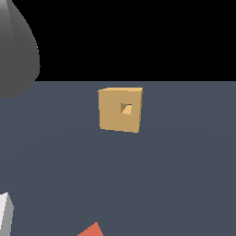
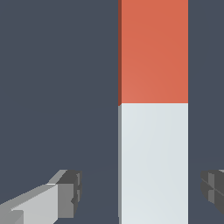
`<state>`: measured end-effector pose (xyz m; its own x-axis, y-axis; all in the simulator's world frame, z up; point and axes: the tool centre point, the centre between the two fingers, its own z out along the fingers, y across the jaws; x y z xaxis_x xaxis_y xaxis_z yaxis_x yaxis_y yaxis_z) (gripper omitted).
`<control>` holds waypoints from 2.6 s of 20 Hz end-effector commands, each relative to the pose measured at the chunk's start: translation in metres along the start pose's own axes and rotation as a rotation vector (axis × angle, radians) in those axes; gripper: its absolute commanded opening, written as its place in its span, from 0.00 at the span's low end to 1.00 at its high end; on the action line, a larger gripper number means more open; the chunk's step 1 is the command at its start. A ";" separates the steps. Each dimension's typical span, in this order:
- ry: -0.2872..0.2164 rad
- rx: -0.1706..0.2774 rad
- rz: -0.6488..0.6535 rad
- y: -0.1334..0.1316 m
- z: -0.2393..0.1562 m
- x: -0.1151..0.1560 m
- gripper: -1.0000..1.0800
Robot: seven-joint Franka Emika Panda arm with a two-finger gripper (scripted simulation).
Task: Insert the peg into the horizontal hole in a box.
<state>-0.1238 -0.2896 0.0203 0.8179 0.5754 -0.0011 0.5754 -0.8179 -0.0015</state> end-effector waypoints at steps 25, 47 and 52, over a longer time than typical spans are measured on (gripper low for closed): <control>-0.001 -0.003 -0.183 -0.021 -0.016 0.077 0.00; 0.000 -0.002 -0.724 -0.161 -0.073 0.262 0.00; 0.000 -0.001 -0.724 -0.161 -0.072 0.262 0.00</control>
<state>-0.0026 -0.0067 0.0912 0.2320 0.9727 -0.0008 0.9727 -0.2320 -0.0029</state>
